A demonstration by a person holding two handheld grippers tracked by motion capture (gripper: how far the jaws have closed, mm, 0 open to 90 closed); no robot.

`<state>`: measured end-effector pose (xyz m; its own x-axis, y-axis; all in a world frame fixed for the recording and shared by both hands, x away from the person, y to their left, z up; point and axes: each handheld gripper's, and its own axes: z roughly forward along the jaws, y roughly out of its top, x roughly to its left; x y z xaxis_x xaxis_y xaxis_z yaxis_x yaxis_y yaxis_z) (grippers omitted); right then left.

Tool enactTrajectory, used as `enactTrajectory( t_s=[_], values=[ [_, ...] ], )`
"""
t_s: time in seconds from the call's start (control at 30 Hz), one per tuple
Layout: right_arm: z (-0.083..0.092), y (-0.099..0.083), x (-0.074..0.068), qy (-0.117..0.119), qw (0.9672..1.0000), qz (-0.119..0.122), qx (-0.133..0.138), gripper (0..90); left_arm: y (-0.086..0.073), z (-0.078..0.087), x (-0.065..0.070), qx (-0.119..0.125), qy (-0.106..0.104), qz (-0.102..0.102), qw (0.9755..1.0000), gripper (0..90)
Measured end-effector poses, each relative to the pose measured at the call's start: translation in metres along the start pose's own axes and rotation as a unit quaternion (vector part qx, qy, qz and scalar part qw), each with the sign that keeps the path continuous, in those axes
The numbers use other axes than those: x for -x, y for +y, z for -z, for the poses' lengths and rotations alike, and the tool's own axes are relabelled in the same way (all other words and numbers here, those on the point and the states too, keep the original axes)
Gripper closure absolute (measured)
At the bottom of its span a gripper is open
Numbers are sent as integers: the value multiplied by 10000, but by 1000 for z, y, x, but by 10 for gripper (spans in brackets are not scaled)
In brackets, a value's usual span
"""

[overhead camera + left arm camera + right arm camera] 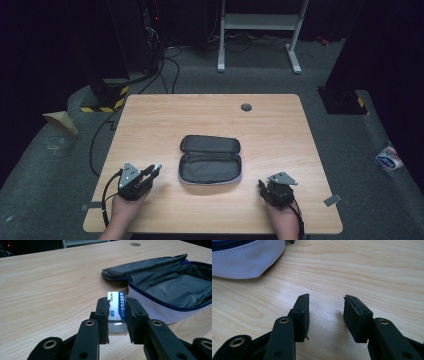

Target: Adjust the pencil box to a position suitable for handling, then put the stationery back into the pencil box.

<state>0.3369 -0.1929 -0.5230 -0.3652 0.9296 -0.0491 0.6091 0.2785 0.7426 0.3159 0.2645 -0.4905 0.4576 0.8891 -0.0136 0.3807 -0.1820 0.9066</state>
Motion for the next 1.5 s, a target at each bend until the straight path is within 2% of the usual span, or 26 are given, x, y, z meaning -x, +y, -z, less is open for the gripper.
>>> enactTrajectory(
  t_s=[0.17, 0.37, 0.63, 0.8, 0.93, 1.23, 1.5],
  values=[
    [0, 0, 0, -23, 10000, 9, 6, 558, 2, 1, 0, 37, -50, 53, 10000, 730],
    [0, 0, 0, -4, 10000, -11, -2, 558, 3, 0, 3, 52, -35, -17, 10000, 730],
    [-1, 0, 2, 63, 10000, -59, -19, 558, 4, -3, 8, 34, -46, -15, 10000, 730],
    [0, 0, 2, 53, 10000, -7, -8, 558, 6, -7, 11, 22, -54, -9, 10000, 730],
    [-1, 0, 3, 103, 9999, -71, -13, 554, 8, -10, 12, 24, -102, 9, 9999, 730],
    [-1, 1, 3, 107, 9999, -52, -17, 554, 18, -19, 19, 67, -207, -129, 9997, 730],
    [-1, 0, 3, 110, 9999, -56, -9, 553, 27, -25, 24, 86, -269, -132, 9995, 730]
  ],
)
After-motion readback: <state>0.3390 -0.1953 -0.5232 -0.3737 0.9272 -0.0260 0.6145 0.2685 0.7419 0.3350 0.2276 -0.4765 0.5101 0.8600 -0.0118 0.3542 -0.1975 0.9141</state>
